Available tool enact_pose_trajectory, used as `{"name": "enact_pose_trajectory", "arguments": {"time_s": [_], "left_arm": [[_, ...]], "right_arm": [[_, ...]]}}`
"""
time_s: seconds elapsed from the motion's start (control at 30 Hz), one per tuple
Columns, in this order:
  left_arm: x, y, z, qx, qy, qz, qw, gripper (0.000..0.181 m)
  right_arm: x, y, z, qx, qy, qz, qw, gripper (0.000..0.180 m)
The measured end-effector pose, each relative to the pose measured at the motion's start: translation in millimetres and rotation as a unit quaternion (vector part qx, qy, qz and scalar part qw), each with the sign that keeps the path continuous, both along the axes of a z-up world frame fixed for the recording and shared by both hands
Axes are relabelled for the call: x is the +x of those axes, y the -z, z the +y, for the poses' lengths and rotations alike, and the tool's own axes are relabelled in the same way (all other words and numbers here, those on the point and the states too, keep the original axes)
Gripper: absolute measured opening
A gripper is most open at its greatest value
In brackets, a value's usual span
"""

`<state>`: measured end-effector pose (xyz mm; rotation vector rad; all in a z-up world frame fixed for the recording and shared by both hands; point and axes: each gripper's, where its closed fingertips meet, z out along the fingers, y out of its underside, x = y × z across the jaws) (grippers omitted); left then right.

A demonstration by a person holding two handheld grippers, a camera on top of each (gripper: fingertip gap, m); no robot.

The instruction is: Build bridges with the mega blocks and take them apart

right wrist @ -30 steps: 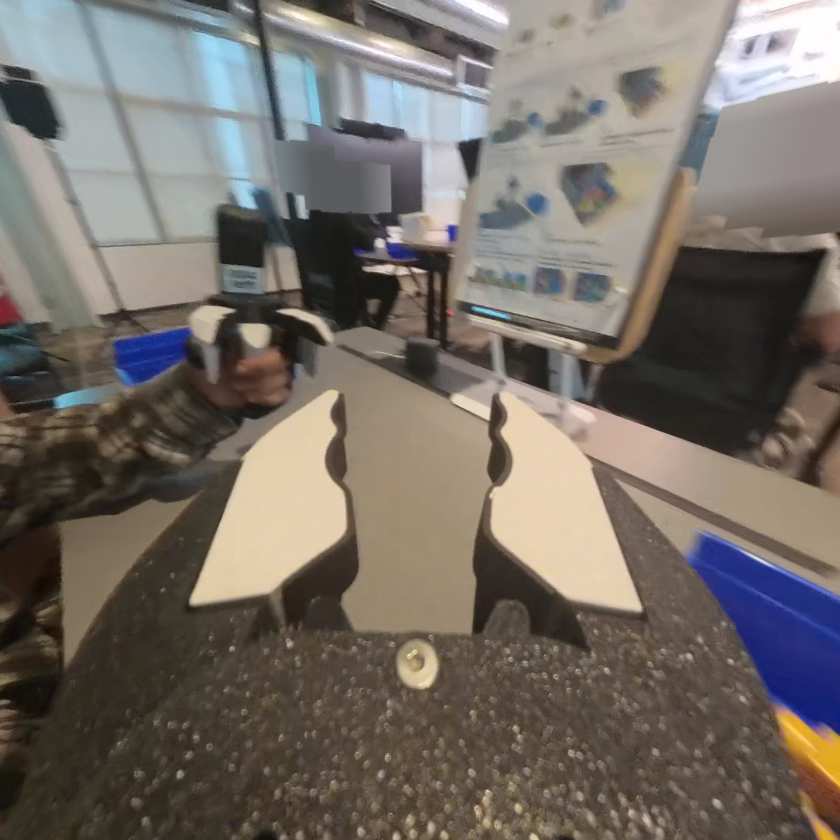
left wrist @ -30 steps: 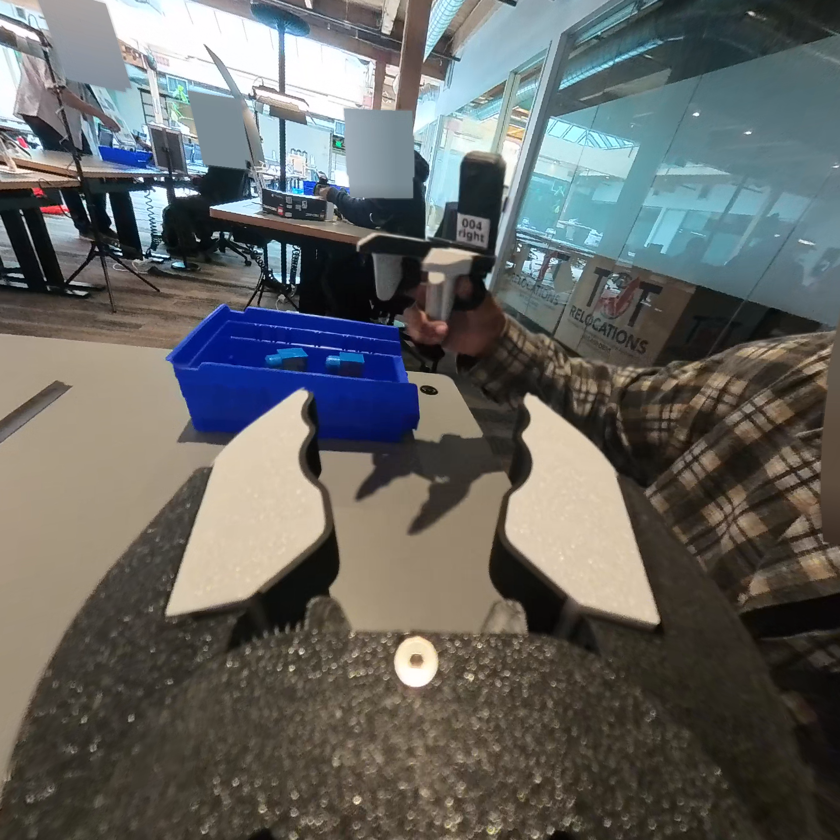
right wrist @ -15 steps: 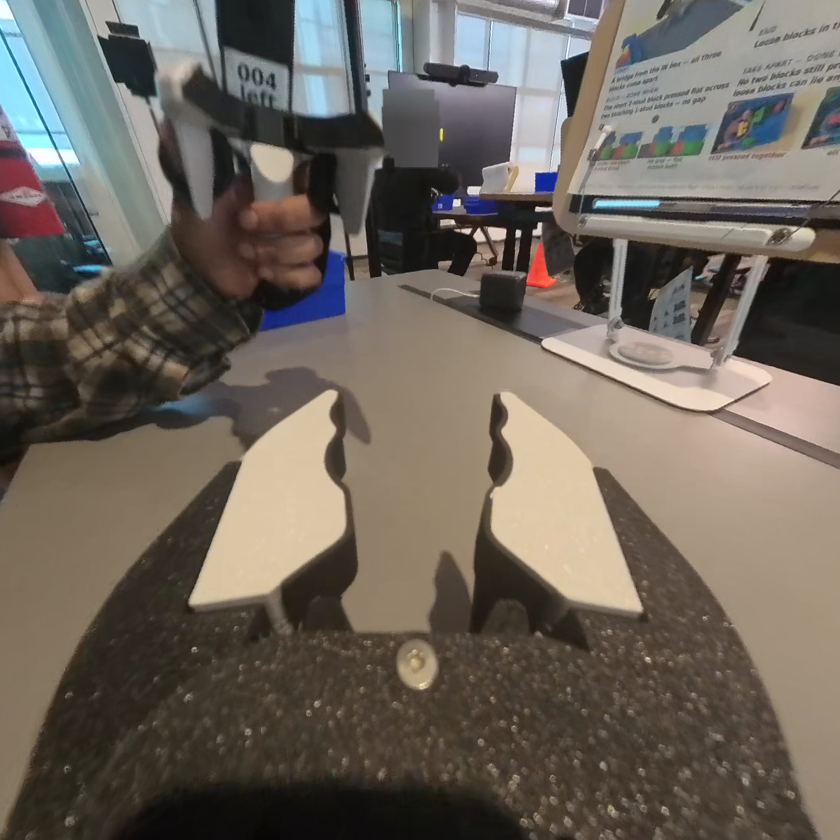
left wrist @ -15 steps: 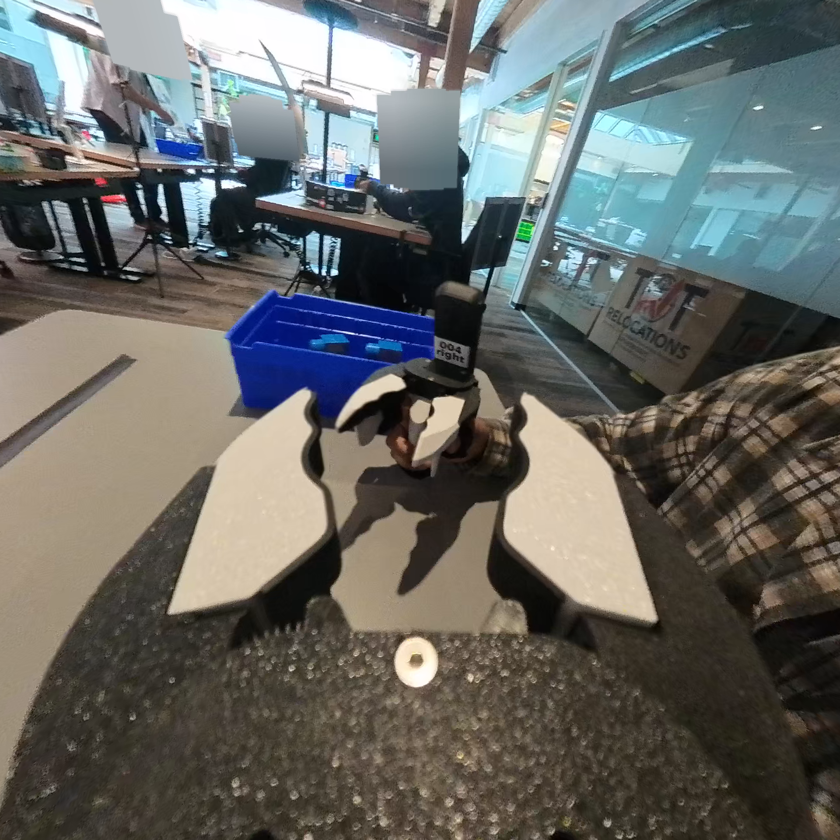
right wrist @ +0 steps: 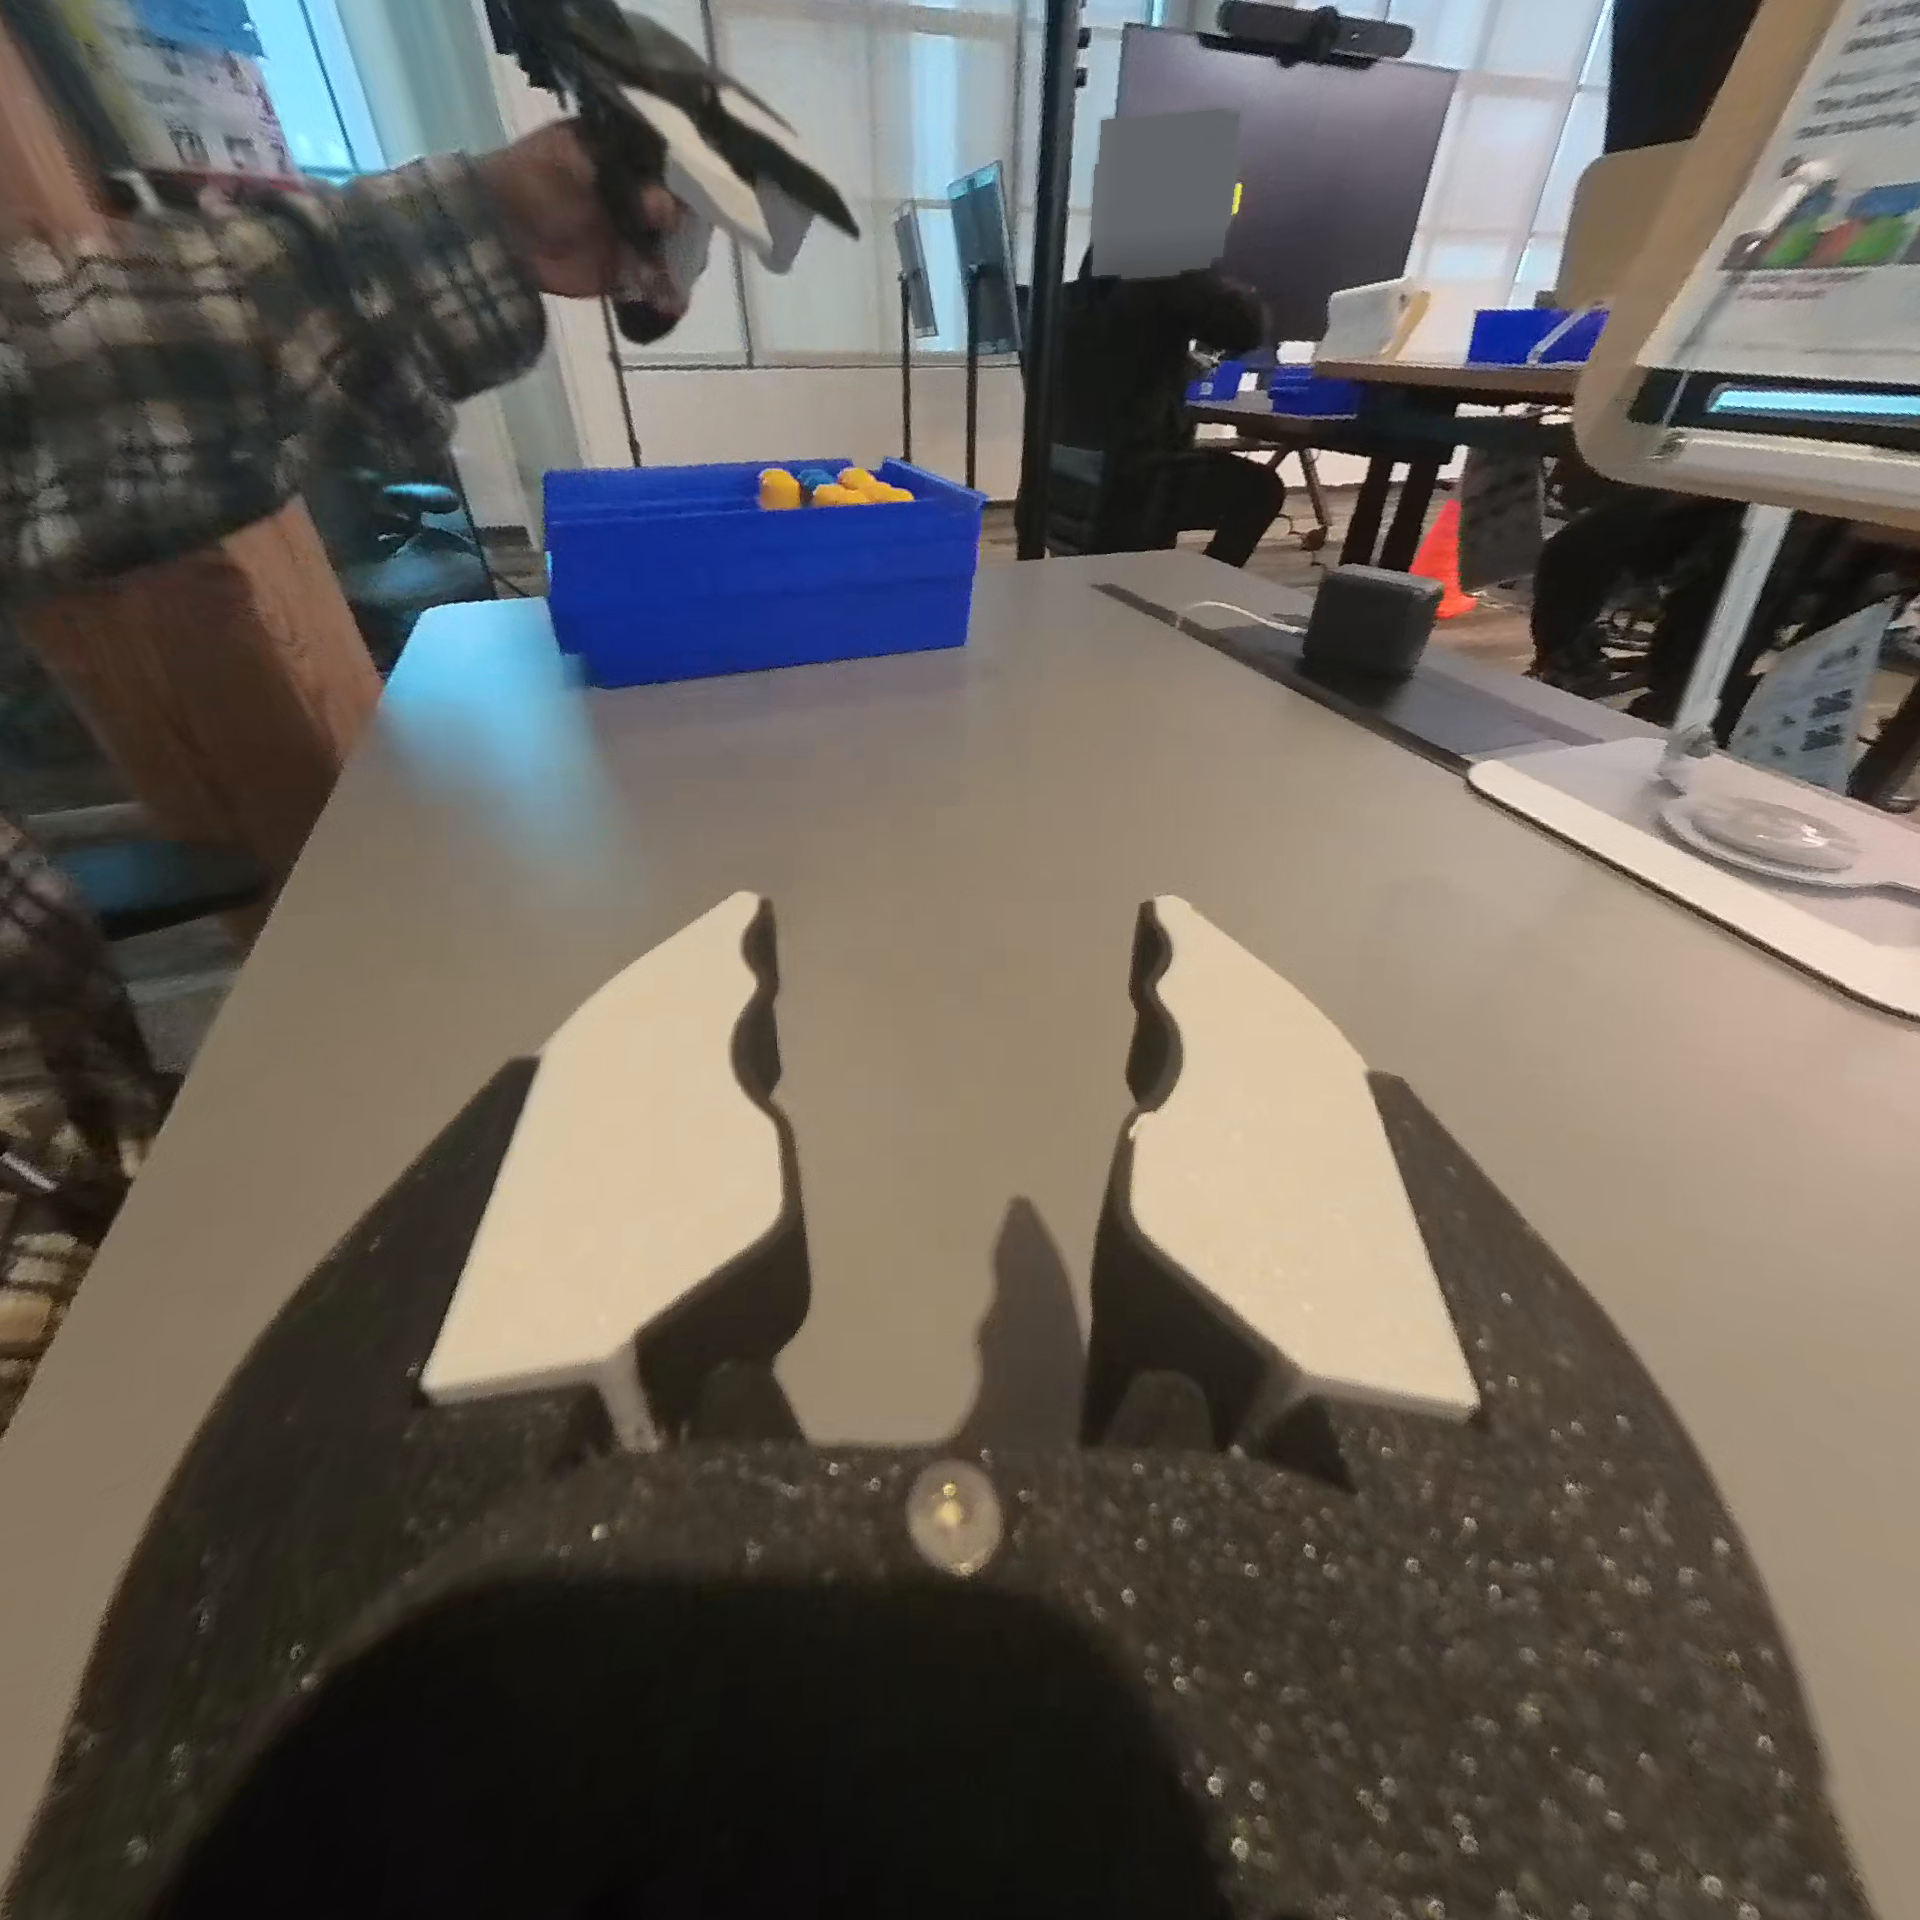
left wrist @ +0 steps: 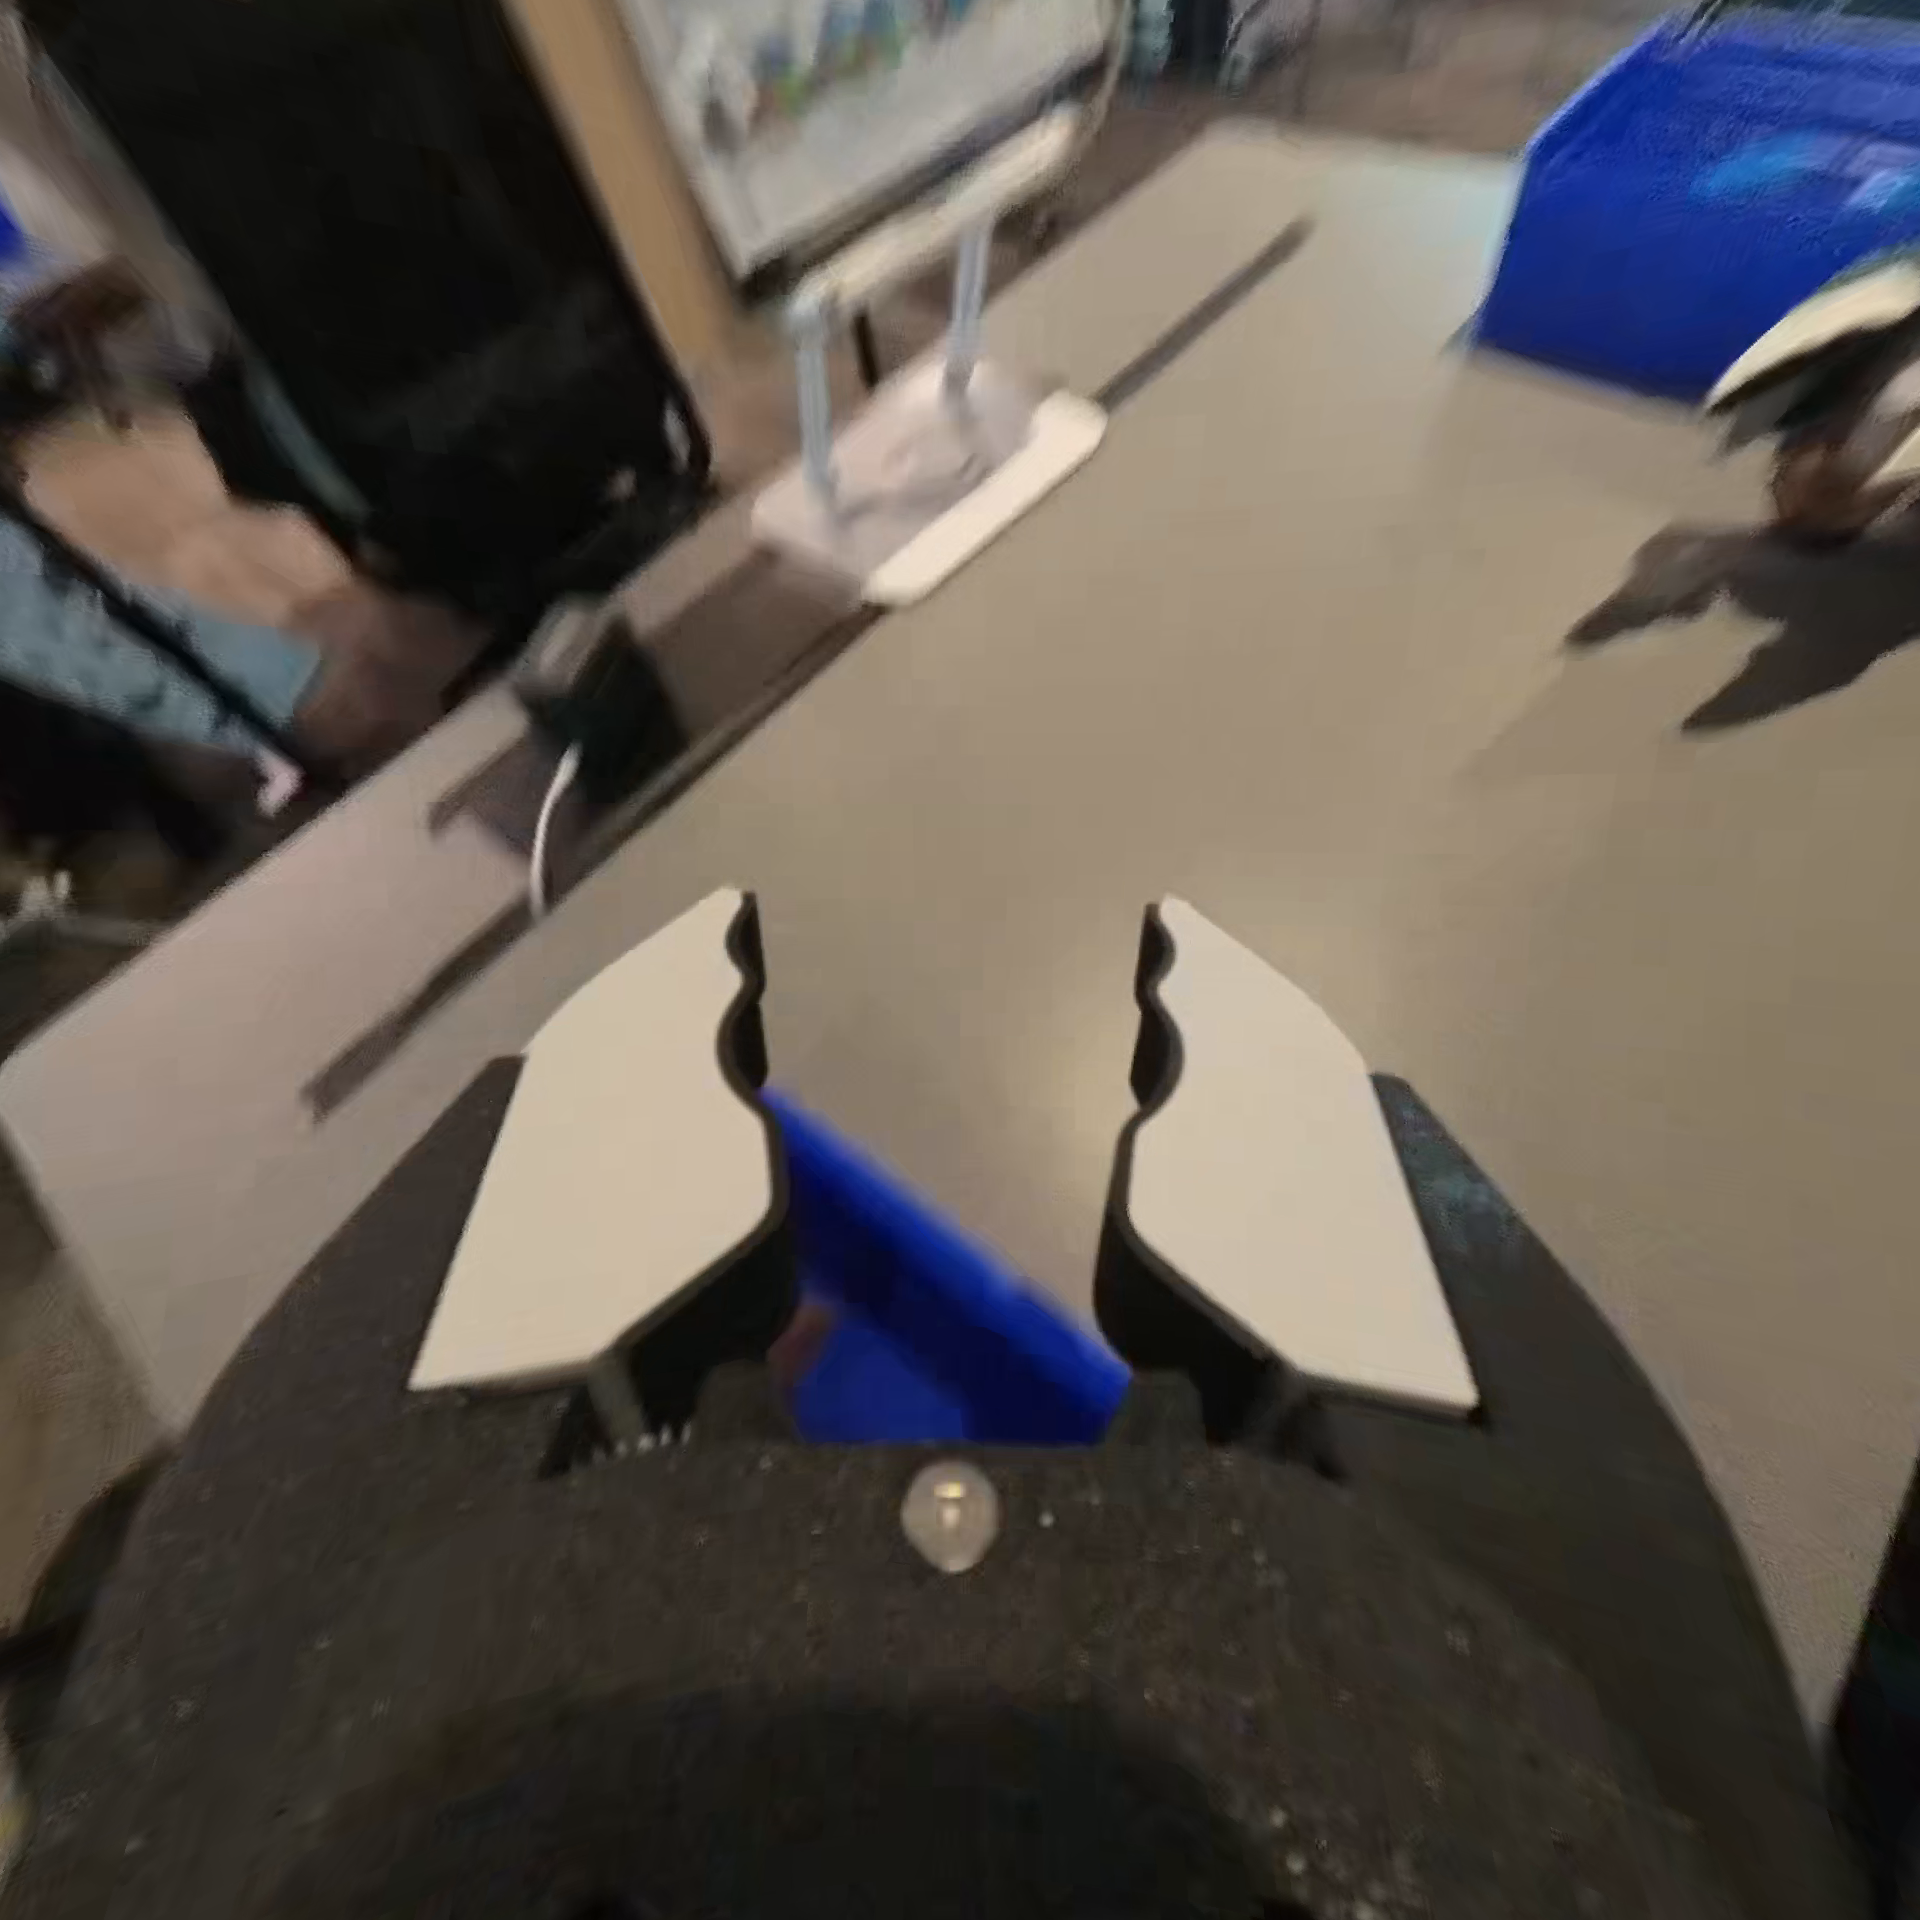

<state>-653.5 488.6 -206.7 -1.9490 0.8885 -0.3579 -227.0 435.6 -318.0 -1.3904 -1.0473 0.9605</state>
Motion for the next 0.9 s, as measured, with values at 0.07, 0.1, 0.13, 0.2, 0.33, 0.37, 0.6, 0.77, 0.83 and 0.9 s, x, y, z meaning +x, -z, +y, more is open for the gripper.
{"name": "enact_pose_trajectory", "arguments": {"time_s": [0.07, 0.1, 0.13, 0.2, 0.33, 0.37, 0.6, 0.77, 0.83, 0.9], "left_arm": [[-40, 19, -2, -0.041, -0.017, 0.027, 0.999, 0.069], [-56, 30, -2, -0.055, -0.021, 0.046, 0.997, 0.069], [-69, 42, -3, -0.07, -0.022, 0.071, 0.995, 0.069], [-87, 64, -3, -0.096, -0.016, 0.116, 0.988, 0.07], [-107, 99, 0, -0.137, 0.005, 0.188, 0.973, 0.071], [-109, 106, 1, -0.148, 0.012, 0.2, 0.968, 0.07], [-123, 141, 10, -0.171, 0.026, 0.264, 0.949, 0.068], [-123, 156, 5, -0.194, 0.029, 0.28, 0.94, 0.064], [-122, 157, 6, -0.188, 0.025, 0.287, 0.939, 0.064], [-123, 158, 8, -0.186, 0.019, 0.293, 0.938, 0.066]], "right_arm": [[-2, 2, -2, -0.003, -0.009, -0.001, 1.0, 0.066], [-2, 3, -1, -0.003, -0.01, -0.001, 1.0, 0.066], [-1, 4, -1, -0.002, -0.01, -0.001, 1.0, 0.066], [1, 5, 2, -0.004, -0.008, 0.001, 1.0, 0.066], [5, 5, 6, -0.012, -0.004, 0.012, 1.0, 0.065], [6, 5, 7, -0.013, -0.005, 0.013, 1.0, 0.064], [2, 12, 6, -0.017, -0.014, -0.001, 1.0, 0.064], [-2, 15, 2, -0.027, -0.029, -0.004, 0.999, 0.064], [-4, 15, 0, -0.03, -0.036, -0.001, 0.999, 0.064], [-6, 14, -3, -0.034, -0.045, 0.004, 0.998, 0.064]]}}
